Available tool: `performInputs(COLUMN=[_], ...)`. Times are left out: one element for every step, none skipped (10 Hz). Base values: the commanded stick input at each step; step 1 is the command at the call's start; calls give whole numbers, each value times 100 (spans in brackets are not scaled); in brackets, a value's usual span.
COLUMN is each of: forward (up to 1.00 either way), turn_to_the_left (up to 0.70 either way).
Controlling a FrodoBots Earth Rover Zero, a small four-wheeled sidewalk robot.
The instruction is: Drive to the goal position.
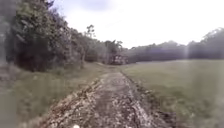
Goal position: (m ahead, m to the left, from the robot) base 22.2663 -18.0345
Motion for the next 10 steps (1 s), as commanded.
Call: performInputs(forward=[85, 85, 85, 85, 85, 85, 85, 85, 85, 85], turn_to_the_left=[-29, 0, 0, 0, 0, 0, 0, 0, 0, 0])
